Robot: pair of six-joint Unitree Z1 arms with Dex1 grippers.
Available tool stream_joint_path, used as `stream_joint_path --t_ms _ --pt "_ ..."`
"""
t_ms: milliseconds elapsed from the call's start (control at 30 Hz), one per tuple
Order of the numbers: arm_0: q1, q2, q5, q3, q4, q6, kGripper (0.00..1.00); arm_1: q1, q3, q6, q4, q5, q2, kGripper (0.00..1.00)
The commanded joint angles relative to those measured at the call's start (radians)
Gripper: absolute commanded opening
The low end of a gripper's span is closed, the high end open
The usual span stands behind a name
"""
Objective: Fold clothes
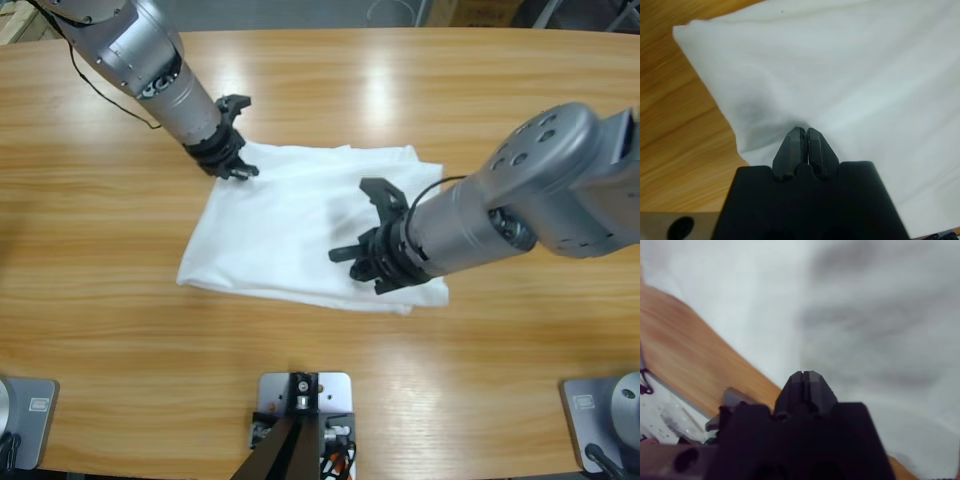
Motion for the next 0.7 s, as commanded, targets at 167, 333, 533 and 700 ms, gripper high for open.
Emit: stream_joint_path --t_ms 167,333,533,700 --pt "0.008 0.093 0.017 0.018 -0.014 -0.013 0.0 0.016 0.15 0.119 0.055 -0.008 0.022 0.0" --pt "0.008 0.093 0.017 0.019 -0.013 -0.013 0.0 0.016 0.169 0.182 0.134 -0.047 0.02 0.0" --pt "0.008 0.094 0.019 0.02 -0.013 -0.016 0.0 0.016 0.177 0.232 0.218 -0.084 -0.018 0.0" --pt "0.008 0.086 0.02 0.019 -0.013 -0.03 0.0 0.016 0.182 0.24 0.234 -0.105 -0.047 0.0"
